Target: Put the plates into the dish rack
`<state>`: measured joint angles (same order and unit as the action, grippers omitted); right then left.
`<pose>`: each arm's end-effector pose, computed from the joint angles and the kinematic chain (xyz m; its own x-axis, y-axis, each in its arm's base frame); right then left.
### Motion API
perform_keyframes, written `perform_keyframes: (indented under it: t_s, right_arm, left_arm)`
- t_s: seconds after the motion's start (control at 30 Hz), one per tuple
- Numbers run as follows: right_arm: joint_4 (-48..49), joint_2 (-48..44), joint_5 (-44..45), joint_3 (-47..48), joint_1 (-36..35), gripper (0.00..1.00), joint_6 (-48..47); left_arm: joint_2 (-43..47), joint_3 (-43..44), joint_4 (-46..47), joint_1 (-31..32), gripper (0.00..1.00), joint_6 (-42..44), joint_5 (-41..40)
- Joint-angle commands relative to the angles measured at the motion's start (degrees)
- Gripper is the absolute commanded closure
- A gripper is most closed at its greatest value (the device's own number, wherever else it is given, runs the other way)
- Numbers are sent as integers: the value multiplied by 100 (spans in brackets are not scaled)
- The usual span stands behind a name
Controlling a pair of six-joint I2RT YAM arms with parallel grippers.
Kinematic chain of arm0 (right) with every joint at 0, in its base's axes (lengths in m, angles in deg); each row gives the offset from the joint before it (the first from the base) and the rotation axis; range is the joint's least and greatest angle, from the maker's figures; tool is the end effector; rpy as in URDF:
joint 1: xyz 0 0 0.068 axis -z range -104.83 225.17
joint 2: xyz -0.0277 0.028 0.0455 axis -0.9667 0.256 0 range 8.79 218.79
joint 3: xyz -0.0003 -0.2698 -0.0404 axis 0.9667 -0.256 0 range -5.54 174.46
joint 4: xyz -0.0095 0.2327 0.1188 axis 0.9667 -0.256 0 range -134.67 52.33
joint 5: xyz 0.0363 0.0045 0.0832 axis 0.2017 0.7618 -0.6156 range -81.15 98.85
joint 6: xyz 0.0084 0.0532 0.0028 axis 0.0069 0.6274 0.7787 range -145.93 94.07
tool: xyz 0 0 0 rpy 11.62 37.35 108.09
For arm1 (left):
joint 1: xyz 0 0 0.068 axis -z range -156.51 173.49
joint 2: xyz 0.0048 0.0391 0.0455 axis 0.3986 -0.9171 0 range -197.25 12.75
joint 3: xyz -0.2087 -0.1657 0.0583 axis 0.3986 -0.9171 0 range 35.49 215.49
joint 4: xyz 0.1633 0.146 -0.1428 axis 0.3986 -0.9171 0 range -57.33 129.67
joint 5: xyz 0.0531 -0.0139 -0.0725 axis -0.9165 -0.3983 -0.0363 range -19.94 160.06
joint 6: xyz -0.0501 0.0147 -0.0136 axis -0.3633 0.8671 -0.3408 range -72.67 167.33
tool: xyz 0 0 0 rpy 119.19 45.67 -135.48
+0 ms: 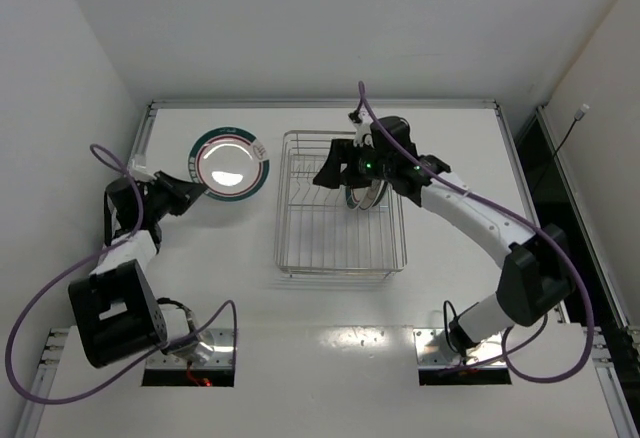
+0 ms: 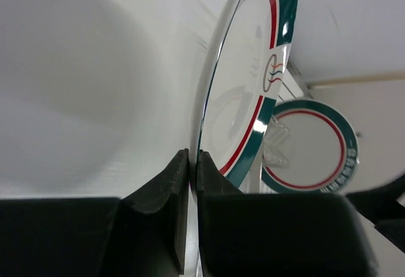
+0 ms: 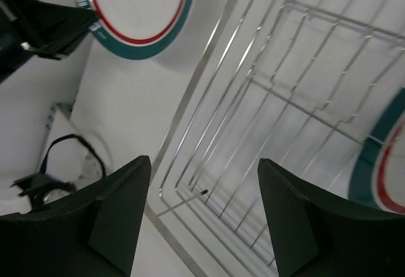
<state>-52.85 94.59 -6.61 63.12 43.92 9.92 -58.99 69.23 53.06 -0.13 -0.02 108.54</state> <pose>0.2891 0.1865 0.3040 -0.7761 0.1893 -0.6015 -0.2937 0.7356 0.6105 0.2470 0.0839 0.2181 -0.4091 -0.8073 -0.4253 -0.1421 0.5168 -0.8442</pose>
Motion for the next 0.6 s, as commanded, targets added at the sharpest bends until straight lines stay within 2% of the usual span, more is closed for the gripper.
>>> perform_keyframes:
  t_s: [0.0,0.03,0.2,0.23,0.3,0.57]
  right_arm:
    - [1286,218,-1668,-282,110,33,376]
    - [1437,296,-1670,-344,110,33,378]
    - [1931,420,-1802,-547,163,20,703]
    - [2027,481,-1802,-547,163,20,703]
    - [2212,621,-1864,-599,163,20,703]
    - [3230,1184,-2163,-390,163,21,1098]
  left_arm:
    - [-145,-543,2498,-47,100,-1107,1404]
    - [-225,-544,2772,-47,100,-1275,1530]
    - [-577,-657,3634,252,100,-1994,1934]
    - [-630,-719,4097,252,100,-2162,2005]
    - [-717,-833,4434,252,100,-2409,2085]
    - [-929,-772,4594,613,100,-2524,2331]
